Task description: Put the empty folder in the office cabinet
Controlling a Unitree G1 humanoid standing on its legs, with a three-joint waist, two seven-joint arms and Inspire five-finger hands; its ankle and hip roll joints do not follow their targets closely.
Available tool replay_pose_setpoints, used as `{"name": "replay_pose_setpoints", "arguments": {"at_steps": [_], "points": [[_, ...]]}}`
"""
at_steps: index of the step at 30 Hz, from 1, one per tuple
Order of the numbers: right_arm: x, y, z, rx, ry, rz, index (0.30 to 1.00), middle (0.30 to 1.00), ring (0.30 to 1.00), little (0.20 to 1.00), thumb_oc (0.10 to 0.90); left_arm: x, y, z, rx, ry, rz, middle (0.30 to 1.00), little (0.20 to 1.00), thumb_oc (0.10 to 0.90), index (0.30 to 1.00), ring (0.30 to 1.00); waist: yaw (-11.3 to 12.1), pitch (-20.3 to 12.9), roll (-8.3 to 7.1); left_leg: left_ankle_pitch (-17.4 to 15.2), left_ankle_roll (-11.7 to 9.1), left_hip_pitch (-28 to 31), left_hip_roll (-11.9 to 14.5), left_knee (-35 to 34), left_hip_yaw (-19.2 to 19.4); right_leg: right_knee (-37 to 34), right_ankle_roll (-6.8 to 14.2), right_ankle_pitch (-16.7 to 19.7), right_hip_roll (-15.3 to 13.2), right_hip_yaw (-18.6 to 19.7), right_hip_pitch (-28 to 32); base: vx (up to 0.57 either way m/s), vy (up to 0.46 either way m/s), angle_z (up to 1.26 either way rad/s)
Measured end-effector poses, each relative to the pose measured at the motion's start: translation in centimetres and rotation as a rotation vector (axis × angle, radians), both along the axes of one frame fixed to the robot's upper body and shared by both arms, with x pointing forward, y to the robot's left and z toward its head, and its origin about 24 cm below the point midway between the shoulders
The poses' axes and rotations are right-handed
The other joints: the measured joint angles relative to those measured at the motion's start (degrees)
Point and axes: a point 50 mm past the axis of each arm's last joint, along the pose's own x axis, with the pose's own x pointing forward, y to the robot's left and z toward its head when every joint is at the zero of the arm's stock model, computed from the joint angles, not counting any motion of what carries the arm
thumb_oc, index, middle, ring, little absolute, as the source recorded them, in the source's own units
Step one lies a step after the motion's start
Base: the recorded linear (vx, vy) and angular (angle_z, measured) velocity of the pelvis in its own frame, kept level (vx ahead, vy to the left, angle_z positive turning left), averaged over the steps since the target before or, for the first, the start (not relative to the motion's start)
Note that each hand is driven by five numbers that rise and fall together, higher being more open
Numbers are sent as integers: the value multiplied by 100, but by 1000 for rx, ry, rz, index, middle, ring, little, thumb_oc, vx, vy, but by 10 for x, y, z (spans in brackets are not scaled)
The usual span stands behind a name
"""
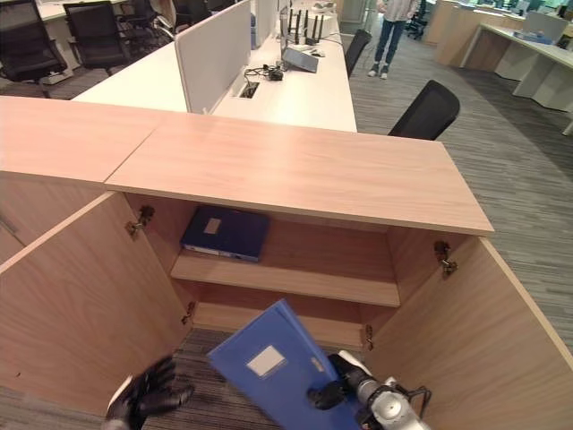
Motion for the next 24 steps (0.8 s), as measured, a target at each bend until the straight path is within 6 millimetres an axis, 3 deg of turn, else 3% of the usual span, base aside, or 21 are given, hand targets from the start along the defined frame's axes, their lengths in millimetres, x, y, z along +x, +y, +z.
{"name": "replay_pose_setpoints", "arguments": {"at_steps": [3, 6, 9, 11, 14, 19, 20, 24], "points": [[5, 0, -8, 45, -6, -122, 300, 300, 300, 300, 400, -34, -9, -26, -71, 181, 106, 900, 900, 800, 900, 900, -13, -74, 42, 30, 43, -24, 2, 1, 13, -1, -7, -4, 6, 11, -55, -6, 7, -1], [3, 10, -16, 125, 14, -191, 300, 300, 300, 300, 400, -52, -22, -40, -150, 261, 227, 900, 900, 800, 900, 900, -5, -80, 94, 39, 53, -28, 5, 2, 15, -1, -7, -6, 6, 5, -59, 0, 0, 0], [-3, 35, -33, 256, 70, -294, 300, 300, 300, 300, 400, -77, -33, -54, -203, 440, 410, 900, 900, 800, 900, 900, -6, -163, 152, 37, 44, -18, 17, 2, 16, 0, -12, -17, 20, 9, -54, 9, 1, -3], [-6, 46, -37, 312, 80, -334, 300, 300, 300, 300, 400, -87, -36, -54, -208, 487, 426, 900, 900, 800, 900, 900, -39, -165, 170, 17, 14, -27, 22, 1, 16, -1, -14, -17, 25, 11, -63, 0, 0, 0], [-8, 73, -41, 627, 97, -617, 300, 300, 300, 300, 400, -104, -37, -53, -190, 552, 451, 900, 900, 800, 900, 900, -125, -172, 159, 0, -10, -19, 29, 1, 23, 0, -22, -22, 31, 16, -56, 0, 0, 0], [0, 95, -37, 991, 87, -891, 300, 300, 300, 300, 400, -105, -36, -53, -170, 569, 427, 900, 900, 800, 900, 900, -134, -192, 132, -5, -15, -29, 27, 0, 33, 20, -35, -6, 27, 25, -68, 0, 0, 0], [9, 106, -32, 1130, 77, -992, 300, 300, 300, 300, 400, -105, -35, -53, -161, 570, 423, 900, 900, 800, 900, 900, -109, -211, 113, -5, -16, -45, 28, 0, 33, 36, -41, -1, 30, 29, -88, 0, 0, 0], [32, 112, -18, 1322, -9, -1122, 300, 300, 300, 300, 400, -99, -36, -53, -152, 555, 405, 900, 900, 800, 900, 900, -37, -231, 103, 7, -25, -108, 17, 1, 21, 41, -35, 10, 16, 18, -127, 0, 0, 0]]}}
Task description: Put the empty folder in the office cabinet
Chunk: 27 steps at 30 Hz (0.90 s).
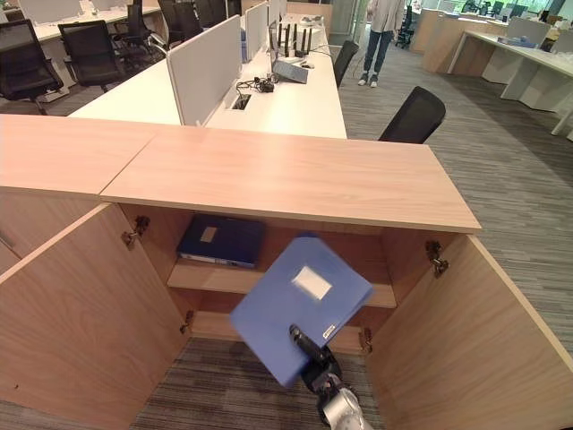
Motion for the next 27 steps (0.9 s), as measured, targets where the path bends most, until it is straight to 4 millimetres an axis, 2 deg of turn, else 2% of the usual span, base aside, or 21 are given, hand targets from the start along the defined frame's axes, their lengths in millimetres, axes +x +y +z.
{"name": "replay_pose_setpoints", "arguments": {"at_steps": [5, 6, 8, 12, 14, 17, 19, 22, 23, 24, 27], "points": [[37, -18, 24, 83, -82, -241, 300, 300, 300, 300, 400, 5, 0, 0, 6, -9, -33, 900, 900, 800, 900, 900, 159, -6, 9, 6, -6, -101, -10, 1, -57, 0, 7, -3, -7, -58, -37, 19, -10, 7], [45, -27, 29, 91, -85, -309, 300, 300, 300, 300, 400, 6, 0, 0, 5, -8, -53, 900, 900, 800, 900, 900, 207, -3, 11, 16, -10, -112, -12, 2, -108, 0, 9, -7, -4, -86, -49, 15, -17, 21], [50, -37, 31, 81, -74, -378, 300, 300, 300, 300, 400, 7, 0, 0, 14, -3, -61, 900, 900, 800, 900, 900, 228, -4, 8, 53, -3, -135, -16, 4, -183, -3, 22, -41, -8, -196, -40, -1, -18, 24], [64, -57, 35, 32, -49, -433, 300, 300, 300, 300, 400, 9, 1, 0, 13, -3, -95, 900, 900, 800, 900, 900, 378, 24, -5, 82, 15, -365, -9, 89, -302, -4, 32, -65, 5, -330, -179, -62, -41, 15], [78, -71, 43, -9, -34, -451, 300, 300, 300, 300, 400, 20, 5, 0, 25, -34, -123, 900, 900, 800, 900, 900, 522, 95, -42, 144, -10, -669, 9, 160, -391, -7, -3, -38, 31, -394, -411, -65, -53, 23], [96, -79, 59, 3, -59, -487, 300, 300, 300, 300, 400, 26, 12, 1, 41, -42, -154, 900, 900, 800, 900, 900, 585, 326, -31, 214, -62, -851, 37, 182, -529, -19, -28, -23, 63, -549, -521, -42, -46, 23], [116, -79, 81, 43, -118, -507, 300, 300, 300, 300, 400, 30, 24, 4, 78, -50, -179, 900, 900, 800, 900, 900, 719, 551, -86, 271, -144, -1132, 90, 224, -599, -2, -45, -9, 119, -638, -746, -50, -42, 16], [136, -88, 107, 55, -163, -531, 300, 300, 300, 300, 400, 33, 32, 6, 101, -55, -204, 900, 900, 800, 900, 900, 878, 707, -123, 354, -188, -1465, 124, 228, -709, -2, -92, 22, 169, -706, -1038, 5, -3, 16], [141, -91, 115, 61, -183, -541, 300, 300, 300, 300, 400, 34, 32, 6, 101, -58, -206, 900, 900, 800, 900, 900, 902, 758, -107, 377, -191, -1523, 124, 228, -734, -2, -98, 26, 171, -740, -1086, -25, 29, 25], [155, -103, 144, 81, -254, -578, 300, 300, 300, 300, 400, 36, 28, 5, 90, -61, -216, 900, 900, 800, 900, 900, 963, 939, 3, 384, -253, -1640, 124, 161, -836, -8, -110, 33, 175, -816, -1191, 42, -3, 21], [165, -113, 169, 76, -321, -598, 300, 300, 300, 300, 400, 34, 26, 4, 82, -50, -239, 900, 900, 800, 900, 900, 1115, 1010, 71, 507, -170, -1790, 99, 155, -849, 0, -149, 57, 142, -865, -1332, -84, 45, 18]]}}
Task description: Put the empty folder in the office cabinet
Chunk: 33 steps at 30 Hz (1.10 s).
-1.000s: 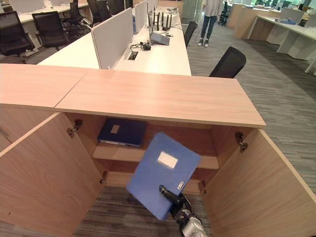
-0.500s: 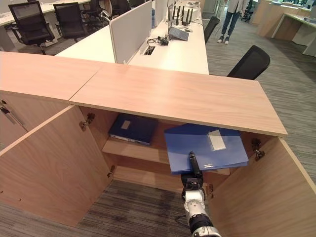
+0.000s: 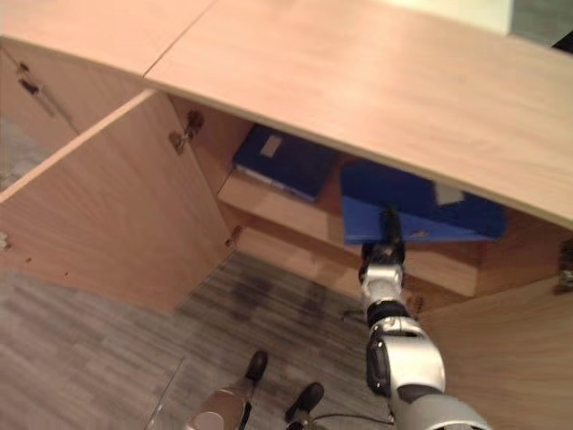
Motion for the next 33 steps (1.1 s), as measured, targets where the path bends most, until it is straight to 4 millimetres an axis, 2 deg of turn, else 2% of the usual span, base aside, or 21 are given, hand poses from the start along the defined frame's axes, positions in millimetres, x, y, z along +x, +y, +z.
{"name": "replay_pose_setpoints", "arguments": {"at_steps": [1, 2, 3, 5, 8, 12, 18, 28, 33], "points": [[6, -15, 27, -18, -64, -42, 300, 300, 300, 300, 400, 9, -3, -1, -7, -23, -50, 900, 900, 800, 900, 900, 40, 129, 188, 12, 4, -254, -79, 191, -134, 51, -8, 10, -41, -119, -130, -98, 58, 37], [9, -24, 43, -26, -103, -69, 300, 300, 300, 300, 400, 16, -6, -1, -11, -41, -72, 900, 900, 800, 900, 900, 59, 213, 315, 12, 5, -379, -106, 300, -172, 158, -18, -19, -81, -190, -215, -120, 90, 47], [13, -36, 74, -48, -182, -112, 300, 300, 300, 300, 400, 26, -8, -1, -10, -67, -95, 900, 900, 800, 900, 900, 76, 368, 536, 12, 4, -505, -122, 359, -261, 386, -46, -82, -146, -241, -385, -80, 76, 28], [17, -36, 90, -41, -227, -122, 300, 300, 300, 300, 400, 26, -4, 0, 1, -68, -100, 900, 900, 800, 900, 900, 155, 454, 648, 17, 12, -608, -158, 431, -270, 722, -77, -205, -272, -248, -581, -54, 67, 8], [19, -37, 112, 10, -297, -176, 300, 300, 300, 300, 400, 33, -4, 0, 7, -85, -127, 900, 900, 800, 900, 900, 165, 483, 723, -5, 22, -820, -316, 521, -285, 1716, -63, -698, -694, -179, -1172, -2, 32, 8], [17, -41, 115, 37, -300, -227, 300, 300, 300, 300, 400, 44, -6, 1, 3, -120, -149, 900, 900, 800, 900, 900, 208, 493, 706, -21, 55, -939, -427, 547, -264, 2164, -14, -898, -918, -106, -1466, -1, -22, 4], [13, -50, 117, 52, -285, -274, 300, 300, 300, 300, 400, 57, -7, 2, 4, -152, -168, 900, 900, 800, 900, 900, 184, 493, 707, -8, 71, -1099, -434, 575, -274, 2301, -18, -951, -949, -94, -1669, -12, -35, 0], [0, -80, 130, 19, -291, -349, 300, 300, 300, 300, 400, 59, -7, 3, 8, -155, -203, 900, 900, 800, 900, 900, 129, 488, 714, 3, 82, -1106, -385, 581, -321, 2402, -81, -1025, -916, -100, -1709, -6, -36, 1], [1, -83, 147, 19, -314, -351, 300, 300, 300, 300, 400, 58, 4, 6, 35, -150, -210, 900, 900, 800, 900, 900, 36, 483, 722, 10, 88, -1137, -396, 581, -311, 2499, -71, -1059, -952, -74, -1789, 0, 0, 0]]}}
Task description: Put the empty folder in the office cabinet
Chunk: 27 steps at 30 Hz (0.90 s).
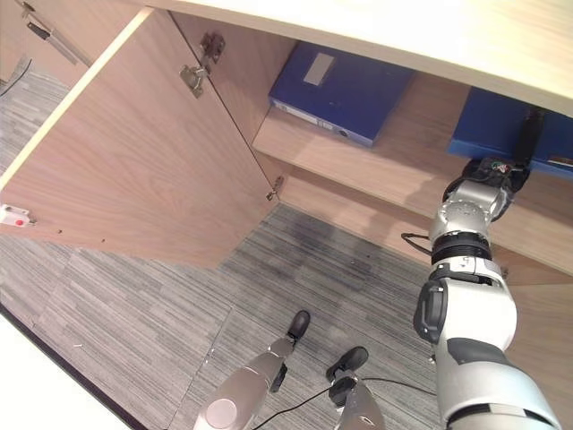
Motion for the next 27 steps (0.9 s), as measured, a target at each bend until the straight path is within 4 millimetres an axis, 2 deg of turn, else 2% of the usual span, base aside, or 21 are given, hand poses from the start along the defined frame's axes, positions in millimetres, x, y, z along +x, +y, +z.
{"name": "replay_pose_setpoints", "arguments": {"at_steps": [5, 12, 15, 16, 20, 24, 25, 26, 27], "points": [[3, 2, 20, -23, -27, 8, 300, 300, 300, 300, 400, 2, 14, 5, 36, -11, -6, 900, 900, 800, 900, 900, 8, -17, 32, 55, 17, -195, -25, 2, 47, 227, -52, -64, -78, 64, -314, -4, 2, -1], [6, 7, 26, -61, -20, 38, 300, 300, 300, 300, 400, 7, 13, 6, 41, -35, -38, 900, 900, 800, 900, 900, 33, -49, 142, 62, 9, -414, -104, 108, 67, 611, -117, -231, -237, 136, -664, 0, 4, 1], [6, 7, 28, -70, -18, 40, 300, 300, 300, 300, 400, 12, 9, 6, 32, -51, -57, 900, 900, 800, 900, 900, 53, -47, 267, 63, 9, -558, -121, 192, 62, 707, -124, -238, -270, 138, -793, 4, 34, 3], [6, 6, 29, -72, -18, 41, 300, 300, 300, 300, 400, 15, 6, 6, 26, -61, -73, 900, 900, 800, 900, 900, 92, -40, 397, 74, 12, -604, -141, 202, 66, 783, -144, -251, -306, 154, -867, 8, 58, 4], [1, -2, 36, -86, -25, 18, 300, 300, 300, 300, 400, 18, -2, 6, 6, -82, -111, 900, 900, 800, 900, 900, 175, -25, 681, 78, 29, -826, -280, 354, 57, 1137, -164, -381, -515, 201, -1147, 23, 54, 12], [2, -2, 35, -76, -15, 19, 300, 300, 300, 300, 400, 8, -4, 4, -1, -58, -112, 900, 900, 800, 900, 900, 175, -28, 715, 78, 32, -903, -335, 395, 70, 1292, -188, -437, -602, 243, -1274, 35, 48, 4], [1, -2, 35, -78, -17, 17, 368, 368, 368, 368, 445, 7, -5, 4, -2, -58, -118, 900, 900, 800, 900, 900, 172, -28, 715, 78, 32, -902, -346, 398, 70, 1315, -190, -451, -620, 250, -1281, 40, 50, 4], [0, -3, 37, -80, -21, 13, 900, 900, 900, 900, 800, 6, -8, 4, -9, -63, -129, 900, 900, 800, 900, 900, 176, -28, 715, 78, 32, -903, -358, 400, 67, 1340, -189, -465, -636, 253, -1288, 30, 35, 5], [0, -5, 38, -83, -22, 8, 900, 900, 900, 900, 800, 7, -9, 4, -14, -70, -135, 900, 900, 800, 900, 900, 177, -28, 715, 78, 32, -903, -371, 404, 63, 1366, -186, -476, -656, 254, -1295, 35, 33, 7]]}}
